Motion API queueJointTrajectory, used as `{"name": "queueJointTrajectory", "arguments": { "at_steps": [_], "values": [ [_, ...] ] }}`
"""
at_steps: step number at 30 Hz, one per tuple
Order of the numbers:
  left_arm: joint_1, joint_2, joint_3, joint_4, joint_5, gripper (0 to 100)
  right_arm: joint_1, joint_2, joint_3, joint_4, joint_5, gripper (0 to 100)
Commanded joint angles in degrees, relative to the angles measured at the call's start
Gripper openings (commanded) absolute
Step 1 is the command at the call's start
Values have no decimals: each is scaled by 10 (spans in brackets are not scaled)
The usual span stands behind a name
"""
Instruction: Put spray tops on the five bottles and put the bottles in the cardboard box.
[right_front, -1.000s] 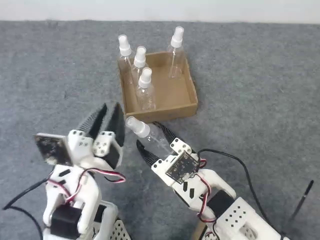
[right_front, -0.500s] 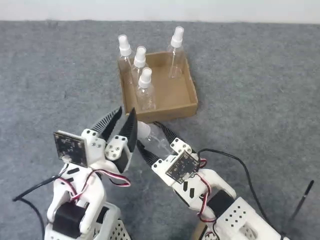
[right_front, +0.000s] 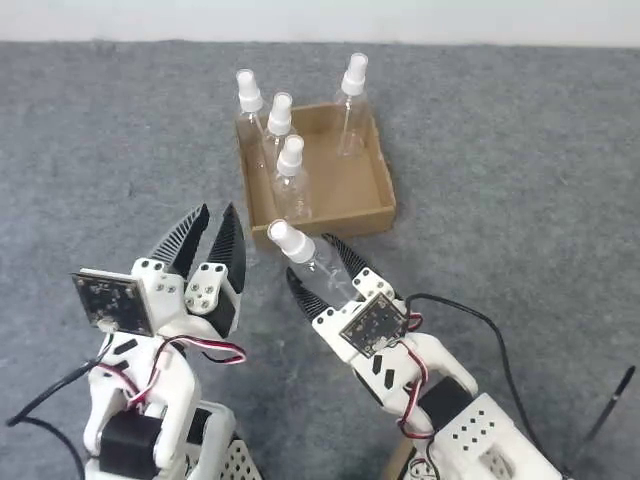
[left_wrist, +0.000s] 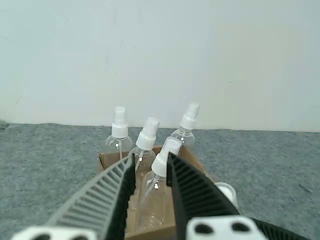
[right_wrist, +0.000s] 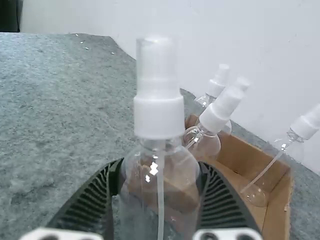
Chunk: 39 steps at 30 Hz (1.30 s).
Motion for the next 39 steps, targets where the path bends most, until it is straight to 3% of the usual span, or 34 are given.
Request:
{"name": "queueJointTrajectory", "arguments": {
  "at_steps": [1,12,21,25,34,39],
  "values": [
    [-7,-3,-16,-11,-1,91,-5,-16,-7,-15,-8,44],
    [5,-3,86,-58,24,91,-21,-16,-10,-15,-8,44],
    [139,-3,115,-58,-21,91,-23,-16,-4,-13,-8,44],
    [159,-3,114,-45,-33,90,-22,-16,-4,-12,-8,44],
    [155,-3,79,-12,-33,90,-19,-16,-4,-10,-7,44],
    [80,-3,49,4,-33,90,-8,-15,-3,-9,-7,44]
  ]
}}
